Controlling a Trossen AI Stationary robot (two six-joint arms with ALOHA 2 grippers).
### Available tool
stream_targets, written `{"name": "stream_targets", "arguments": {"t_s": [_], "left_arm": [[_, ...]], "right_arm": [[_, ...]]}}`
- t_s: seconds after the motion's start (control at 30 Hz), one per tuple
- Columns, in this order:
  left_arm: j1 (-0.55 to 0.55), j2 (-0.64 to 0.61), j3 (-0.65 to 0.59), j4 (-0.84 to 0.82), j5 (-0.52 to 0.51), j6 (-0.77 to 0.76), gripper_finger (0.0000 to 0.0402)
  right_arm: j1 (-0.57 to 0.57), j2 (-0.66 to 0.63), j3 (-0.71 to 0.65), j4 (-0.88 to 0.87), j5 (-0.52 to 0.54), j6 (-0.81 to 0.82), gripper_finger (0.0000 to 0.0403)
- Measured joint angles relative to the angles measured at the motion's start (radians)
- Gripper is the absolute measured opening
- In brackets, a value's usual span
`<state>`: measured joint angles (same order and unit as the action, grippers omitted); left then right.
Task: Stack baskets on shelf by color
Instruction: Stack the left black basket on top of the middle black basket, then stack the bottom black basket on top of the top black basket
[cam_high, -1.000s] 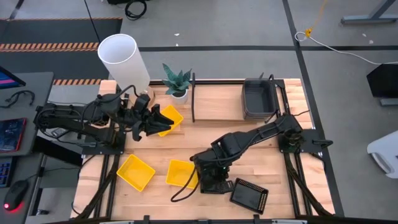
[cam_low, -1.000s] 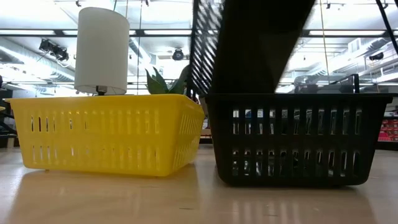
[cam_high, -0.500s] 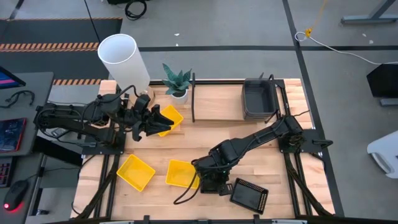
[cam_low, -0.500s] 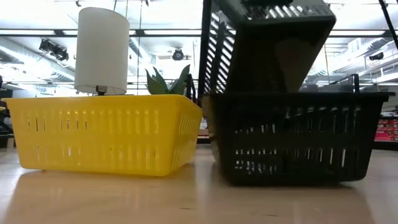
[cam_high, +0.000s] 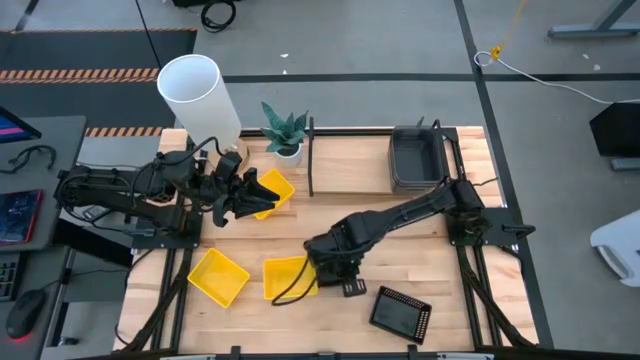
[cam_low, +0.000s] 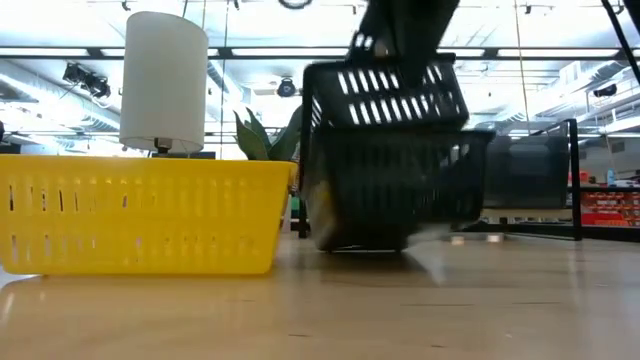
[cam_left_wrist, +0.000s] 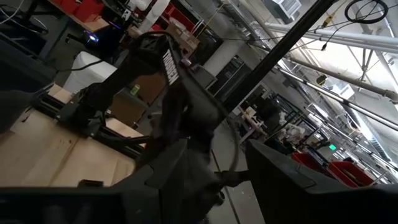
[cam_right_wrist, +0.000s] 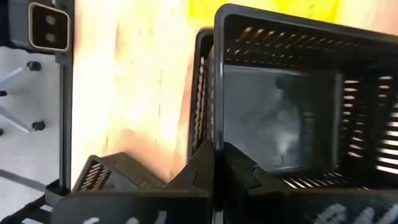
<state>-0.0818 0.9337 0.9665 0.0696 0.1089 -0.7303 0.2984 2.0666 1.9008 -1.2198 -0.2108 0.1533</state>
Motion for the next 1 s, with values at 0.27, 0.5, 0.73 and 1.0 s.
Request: {"name": "stream_targets", "arguments": {"t_s": [0.27,0.5,0.73,1.0], "left_arm": [[0.000,0.000,0.000,0.000,-0.001,0.000,0.0172],[0.000,0.000,0.000,0.000,-0.011,0.008,0.0172],[0.000,0.000,0.000,0.000,-0.011,0.009,0.0172],[0.000,0.000,0.000,0.000,-0.011,0.010,0.0172]], "right_arm": [[-0.026,0.000,-0.073,0.039,-0.010,-0.042,0.0011],[-0.061,0.000,-0.104,0.044,0.009,-0.080,0.0033],[-0.092,0.000,-0.114,0.048,0.008,-0.102,0.0065],[-0.108,0.000,-0.113,0.038,-0.022,-0.107,0.0100]]}}
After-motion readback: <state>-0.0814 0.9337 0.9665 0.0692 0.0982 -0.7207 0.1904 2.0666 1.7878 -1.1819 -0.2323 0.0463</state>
